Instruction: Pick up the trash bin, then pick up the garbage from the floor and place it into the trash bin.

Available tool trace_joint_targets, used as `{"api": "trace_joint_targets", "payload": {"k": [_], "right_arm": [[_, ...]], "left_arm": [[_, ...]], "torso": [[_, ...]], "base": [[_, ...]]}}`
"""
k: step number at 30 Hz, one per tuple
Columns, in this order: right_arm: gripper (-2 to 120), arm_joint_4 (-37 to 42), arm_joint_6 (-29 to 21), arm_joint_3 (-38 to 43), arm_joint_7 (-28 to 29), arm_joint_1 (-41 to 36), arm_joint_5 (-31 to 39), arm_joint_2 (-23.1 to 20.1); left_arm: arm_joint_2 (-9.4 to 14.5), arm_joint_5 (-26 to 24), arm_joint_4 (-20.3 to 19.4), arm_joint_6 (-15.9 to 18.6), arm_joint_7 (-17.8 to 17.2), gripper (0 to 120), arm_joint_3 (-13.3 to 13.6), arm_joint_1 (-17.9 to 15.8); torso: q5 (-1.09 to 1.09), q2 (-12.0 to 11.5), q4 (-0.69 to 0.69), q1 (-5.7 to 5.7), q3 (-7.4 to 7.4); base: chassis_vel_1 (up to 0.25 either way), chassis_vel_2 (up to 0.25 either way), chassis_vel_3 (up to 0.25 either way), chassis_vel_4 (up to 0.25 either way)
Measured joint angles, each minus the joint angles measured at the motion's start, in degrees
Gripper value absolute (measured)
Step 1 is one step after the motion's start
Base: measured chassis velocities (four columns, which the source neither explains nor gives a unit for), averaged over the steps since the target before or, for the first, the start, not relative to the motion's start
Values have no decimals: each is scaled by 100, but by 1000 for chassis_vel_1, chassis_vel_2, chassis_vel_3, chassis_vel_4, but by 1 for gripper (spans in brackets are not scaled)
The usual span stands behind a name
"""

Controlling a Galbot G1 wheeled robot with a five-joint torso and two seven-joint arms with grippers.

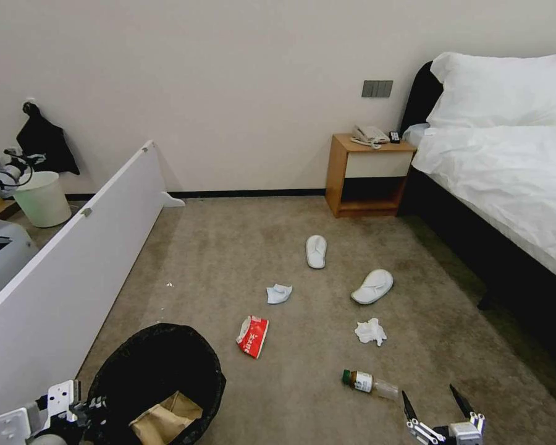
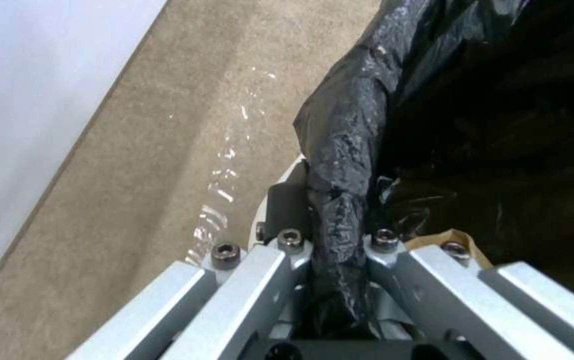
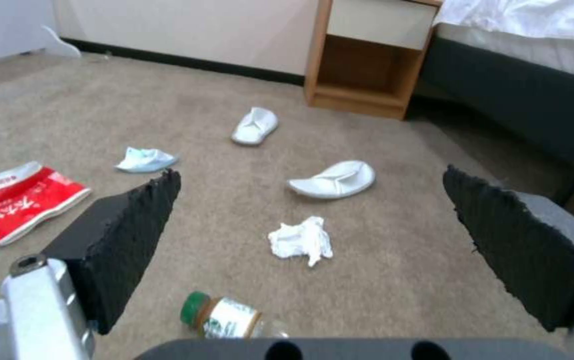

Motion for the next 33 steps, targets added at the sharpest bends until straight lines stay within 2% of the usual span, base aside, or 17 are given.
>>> {"api": "trace_joint_targets", "payload": {"k": [19,24,33], "right_arm": [[100,-48,12,21,14,-1,31,-61],[100,-71,8,-65,168,-3,-22,-86],[100,-238,-450,-311,473,-75,18,-640]], "left_arm": [[-25,-5,9,0,-9,2,14,-4],[-29,-5,5,-1,-16,2,16,-5],[6,-25,-42,-2,-37,2,3,4]], "torso": [[0,0,-1,0,0],[1,0,0,0,0],[0,0,0,0,0]], "base": [[-97,93,91,-95],[-72,90,103,-78],[-6,9,7,-7]]}}
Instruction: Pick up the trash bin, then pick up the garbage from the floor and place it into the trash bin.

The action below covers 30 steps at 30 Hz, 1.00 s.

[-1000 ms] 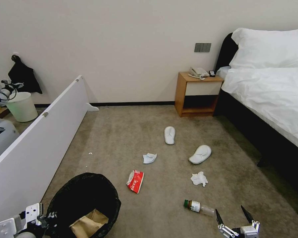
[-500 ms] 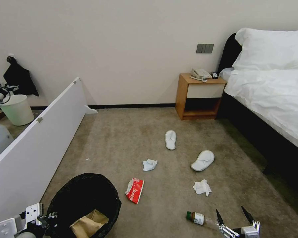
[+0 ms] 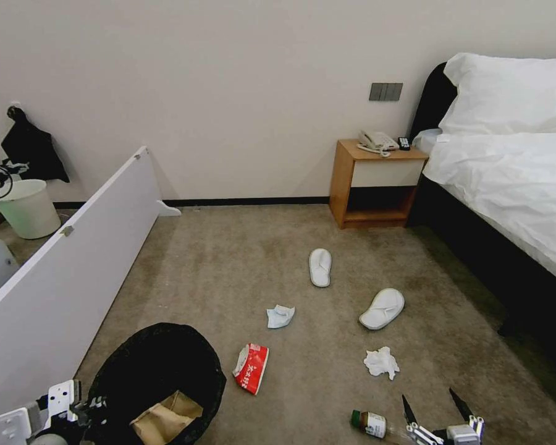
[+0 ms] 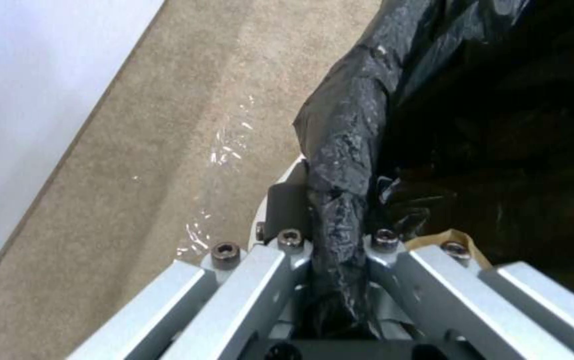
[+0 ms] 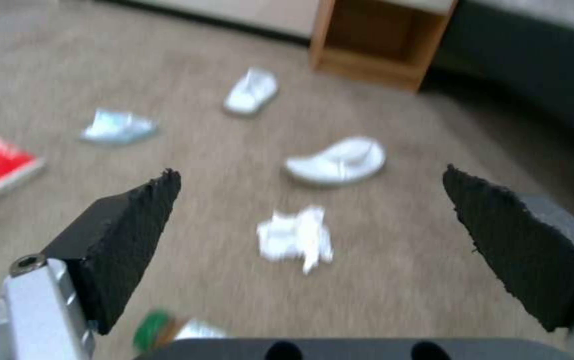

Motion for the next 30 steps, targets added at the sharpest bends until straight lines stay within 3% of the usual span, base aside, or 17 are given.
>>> {"api": "trace_joint_targets", "payload": {"k": [5,7,13,30], "right_arm": [[100,11,-556,-163,-12,-68,252,-506],[100,70,-1444,-223,-237,-1,305,-898],[100,-366,-2095,-280,-851,451,227,-1128],[100,-1431,-2436,-1149,-1391,1642,211,-1925]], "left_arm": [[16,-39,-18,0,-44,2,0,-23],[35,-53,-25,0,-59,2,0,-31],[103,-84,-27,0,-74,2,-3,-53],[151,-110,-48,0,-113,2,-20,-35]], "torso": [[0,0,1,0,0],[-1,0,0,0,0],[1,0,-1,0,0],[0,0,0,0,0]], "base": [[0,0,0,0],[0,0,0,0],[0,0,0,0],[0,0,0,0]]}}
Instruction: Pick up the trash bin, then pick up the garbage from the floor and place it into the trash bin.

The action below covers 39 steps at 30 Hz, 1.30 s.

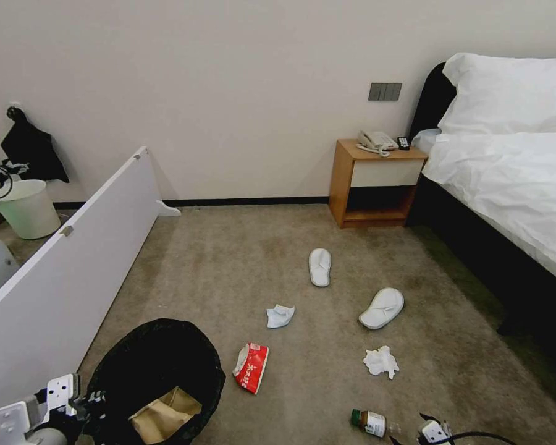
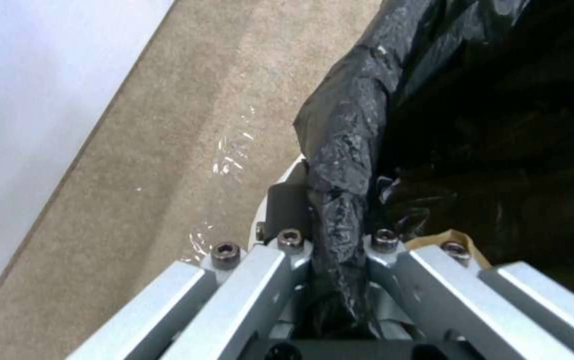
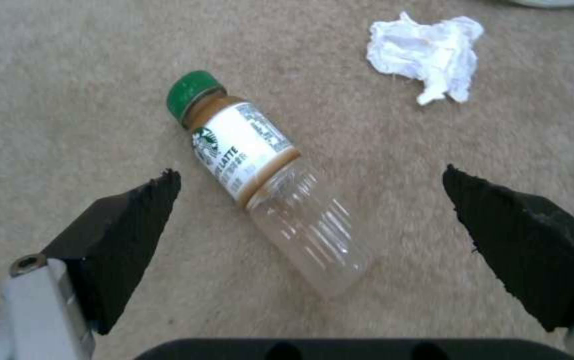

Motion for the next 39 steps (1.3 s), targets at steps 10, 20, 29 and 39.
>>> {"api": "trace_joint_targets", "payload": {"k": [10,20,29,39], "right_arm": [[100,-690,-163,-1182,-158,1043,166,-455],[100,-1294,-191,-2079,-166,1889,329,-440],[100,-1512,-213,-2449,-157,2287,417,-481],[100,-1647,-220,-2575,-140,2370,379,-498]], "left_arm": [[-49,24,-112,0,-104,2,-16,-41],[-50,19,-215,0,-142,2,-108,-10],[-63,-2,-214,0,-138,2,-144,3],[-53,-23,-214,0,-129,2,-169,13]], "torso": [[0,0,0,0,0],[0,0,1,0,0],[-1,0,0,0,0],[-1,0,0,0,0]], "base": [[0,0,0,0],[0,0,0,0],[0,0,0,0],[0,0,0,0]]}}
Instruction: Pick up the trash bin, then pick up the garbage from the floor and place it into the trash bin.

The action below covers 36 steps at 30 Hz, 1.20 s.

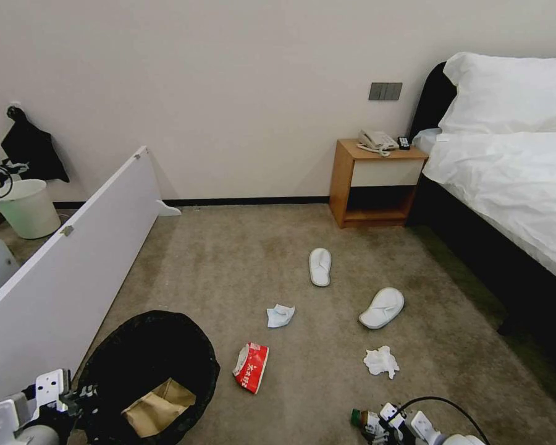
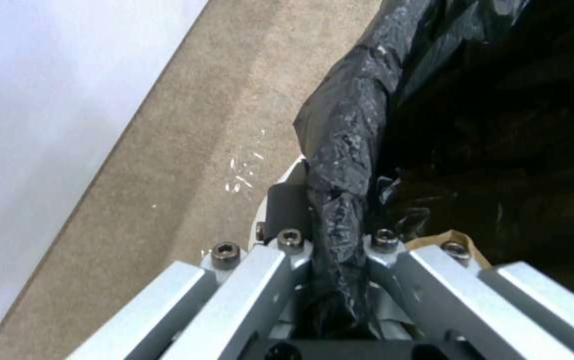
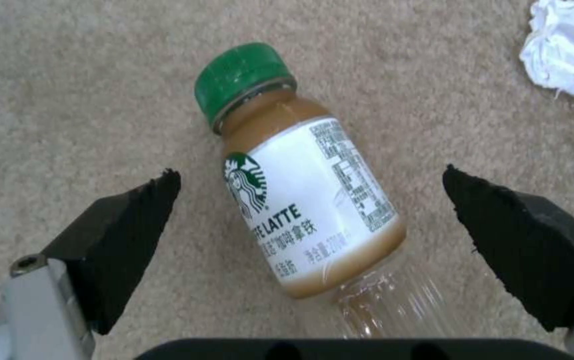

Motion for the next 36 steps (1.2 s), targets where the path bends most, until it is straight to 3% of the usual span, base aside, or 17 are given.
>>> {"api": "trace_joint_targets", "payload": {"k": [9,10,12,13,15,16,20,23,31,36], "right_arm": [[99,-174,16,-127,-76,159,24,9],[93,-225,20,-130,-93,184,28,27],[93,-237,21,-130,-99,189,28,30],[83,-318,38,-135,-136,217,27,43],[79,-342,43,-137,-149,222,27,43],[70,-368,56,-143,-168,223,23,40],[61,-410,76,-158,-197,224,8,31],[45,-457,107,-167,-240,216,-18,28],[29,-466,135,-149,-287,186,-49,20],[29,-445,135,-124,-283,155,-51,20]], "left_arm": [[1,0,-19,0,1,2,-3,16],[0,0,-25,0,1,2,-3,18],[-1,0,-25,0,1,2,-3,18],[-1,1,-33,0,1,2,-4,19],[1,1,-35,0,1,2,-7,18],[7,0,-36,0,1,2,-9,14],[12,1,-36,0,0,2,-9,7],[17,0,-36,0,-1,2,-2,2],[34,-19,-37,0,-2,2,-20,14],[35,-21,-43,0,-3,2,-13,9]], "torso": [[0,0,0,0,0],[0,0,0,0,0],[0,0,0,0,0],[0,0,0,0,0],[0,0,0,0,0],[0,0,0,0,0],[0,0,0,0,0],[-2,0,0,0,0],[-1,0,1,0,0],[0,1,1,0,-1]], "base": [[0,0,0,0],[0,0,0,0],[0,0,0,0],[0,0,0,0],[0,0,0,0],[0,0,0,0],[0,0,0,0],[0,0,0,0],[0,0,0,0],[0,0,0,0]]}}
